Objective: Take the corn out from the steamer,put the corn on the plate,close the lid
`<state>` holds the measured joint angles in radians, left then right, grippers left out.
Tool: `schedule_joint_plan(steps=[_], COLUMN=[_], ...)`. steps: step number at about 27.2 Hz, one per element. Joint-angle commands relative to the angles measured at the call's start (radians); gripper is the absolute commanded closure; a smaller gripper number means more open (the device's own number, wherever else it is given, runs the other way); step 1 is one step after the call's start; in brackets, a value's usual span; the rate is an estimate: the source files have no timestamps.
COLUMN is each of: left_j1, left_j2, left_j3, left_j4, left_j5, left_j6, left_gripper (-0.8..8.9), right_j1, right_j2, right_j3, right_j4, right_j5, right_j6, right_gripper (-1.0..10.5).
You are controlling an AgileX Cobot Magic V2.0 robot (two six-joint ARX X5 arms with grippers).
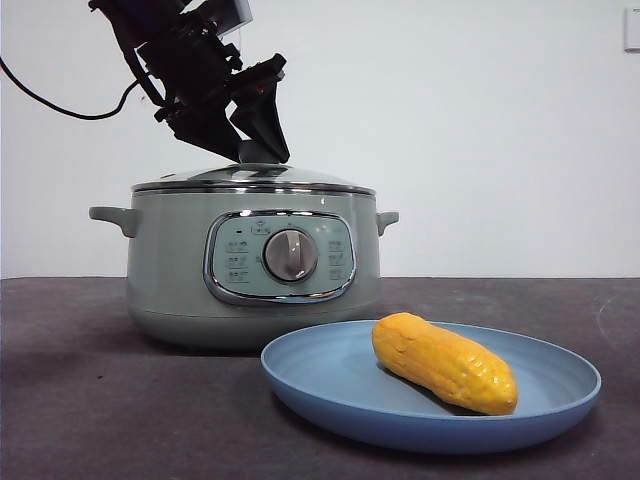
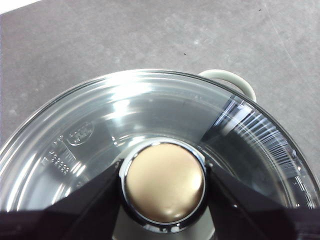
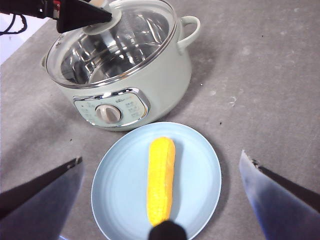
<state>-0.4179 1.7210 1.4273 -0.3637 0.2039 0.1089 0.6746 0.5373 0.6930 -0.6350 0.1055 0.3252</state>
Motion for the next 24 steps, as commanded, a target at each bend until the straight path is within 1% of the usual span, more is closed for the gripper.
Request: schedule_joint_plan(steps=[1, 11, 18, 20, 22, 24], left_j1=[0.006, 0.008, 0.007, 0.007, 0.007, 0.007], left_j2=[-0.008, -0.035, -0.142, -0.193, -0.256, -0.327], left_j3=[-0.001, 0.001, 0.001, 0.001, 0.001, 0.001], left_j4=[-0.024, -0.027, -0.062, -0.101, -0.173, -0.272], left_j5=[0.007, 0.007, 0.011, 0.013, 0.016, 0.016], left_j6=[-0.008, -0.008, -0.011, -0.011, -0.011, -0.011], left_gripper=[3.17, 3.10, 3.10, 3.10, 3.10, 3.10], right_j1=[0.002, 0.002, 0.002, 0.002, 0.002, 0.002], right_j2=[-0.001, -0.001, -0.001, -0.001, -0.001, -0.001], right_j3=[-0.007, -0.007, -0.007, -0.007, -0.007, -0.007], right_j4=[0.001, -0.033, -0.033, -0.033, -0.033, -0.033], right_j5=[-0.001, -0.001, -0.002, -0.003, -0.004, -0.035], right_j6=[-0.005, -0.005, -0.013, -0.022, -0.032, -0.051], right_gripper=[3.8, 3.8, 3.8, 3.8, 3.8, 3.8])
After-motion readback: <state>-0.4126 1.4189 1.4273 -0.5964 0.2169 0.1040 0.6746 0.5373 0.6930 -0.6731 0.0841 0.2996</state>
